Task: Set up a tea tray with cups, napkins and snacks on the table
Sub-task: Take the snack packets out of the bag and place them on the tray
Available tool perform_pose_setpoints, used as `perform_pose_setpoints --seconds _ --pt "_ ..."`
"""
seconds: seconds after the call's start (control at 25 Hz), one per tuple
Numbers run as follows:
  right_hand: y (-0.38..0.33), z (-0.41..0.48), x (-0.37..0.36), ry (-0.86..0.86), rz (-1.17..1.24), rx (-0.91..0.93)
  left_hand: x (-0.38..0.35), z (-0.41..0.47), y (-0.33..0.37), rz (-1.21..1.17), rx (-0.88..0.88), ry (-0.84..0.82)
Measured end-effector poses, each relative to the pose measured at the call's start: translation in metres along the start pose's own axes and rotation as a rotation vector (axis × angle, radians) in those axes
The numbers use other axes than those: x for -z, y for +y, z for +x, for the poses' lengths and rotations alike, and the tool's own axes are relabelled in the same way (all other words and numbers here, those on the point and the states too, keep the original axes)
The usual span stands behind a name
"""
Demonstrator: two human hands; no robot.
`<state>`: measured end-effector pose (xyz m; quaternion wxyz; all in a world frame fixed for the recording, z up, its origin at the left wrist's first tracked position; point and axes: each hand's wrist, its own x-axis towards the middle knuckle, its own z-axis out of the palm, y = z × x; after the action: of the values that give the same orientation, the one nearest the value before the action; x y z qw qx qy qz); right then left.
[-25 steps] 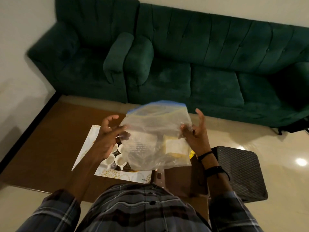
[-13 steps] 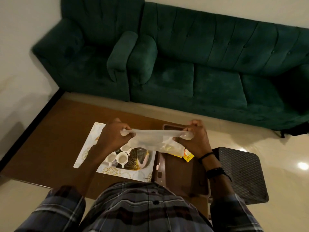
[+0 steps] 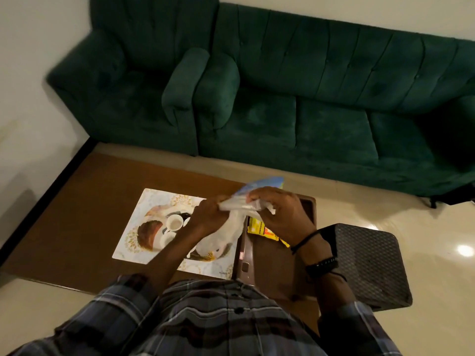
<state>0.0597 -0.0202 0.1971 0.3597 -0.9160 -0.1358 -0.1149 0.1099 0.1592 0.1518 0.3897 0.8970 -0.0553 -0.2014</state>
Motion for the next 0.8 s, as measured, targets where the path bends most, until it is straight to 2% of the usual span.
perform_pose_setpoints --seconds 0.04,0.12,0.2,0.28,0.32,0.4,0.48,0.52,0.56,0.6,0.72,0.8 --pt "0.000 -0.006 -0.003 0.004 -0.014 0.003 0.000 0.001 0.003 -0.228 0.078 0.011" --pt "-0.001 -0.021 -0.010 -0.116 0.048 -0.069 -0.001 0.002 0.011 -0.673 0.220 0.017" --pt "-0.005 -0.032 -0.018 -0.232 0.274 -0.249 0.000 0.002 0.018 -0.797 0.298 0.036" --pt "0.000 -0.034 -0.027 -0.117 0.476 -0.420 -0.003 0.000 0.023 -0.772 0.264 0.046" --pt "0.003 -0.033 -0.029 -0.029 0.450 -0.486 -0.006 -0.004 0.025 -0.787 0.224 0.045" --pt "0.013 -0.031 -0.029 0.074 0.168 -0.570 -0.013 -0.011 0.025 -0.860 0.111 0.008" --pt "0.025 -0.034 -0.027 0.017 -0.214 -0.590 -0.014 -0.017 0.022 -0.845 -0.029 -0.076" --pt "0.031 -0.036 -0.025 -0.042 -0.289 -0.602 -0.014 -0.018 0.020 -0.819 -0.079 -0.143" --pt "0.038 -0.039 -0.023 -0.075 -0.226 -0.620 -0.012 -0.018 0.017 -0.800 -0.101 -0.213" --pt "0.044 -0.041 -0.021 -0.081 -0.019 -0.647 -0.011 -0.018 0.014 -0.802 -0.100 -0.283" --pt "0.046 -0.050 -0.021 -0.100 0.848 -0.720 -0.011 -0.021 0.004 -0.877 -0.040 -0.437" --pt "0.046 -0.058 -0.025 -0.086 1.008 -0.766 -0.011 -0.023 0.000 -0.950 -0.001 -0.537"
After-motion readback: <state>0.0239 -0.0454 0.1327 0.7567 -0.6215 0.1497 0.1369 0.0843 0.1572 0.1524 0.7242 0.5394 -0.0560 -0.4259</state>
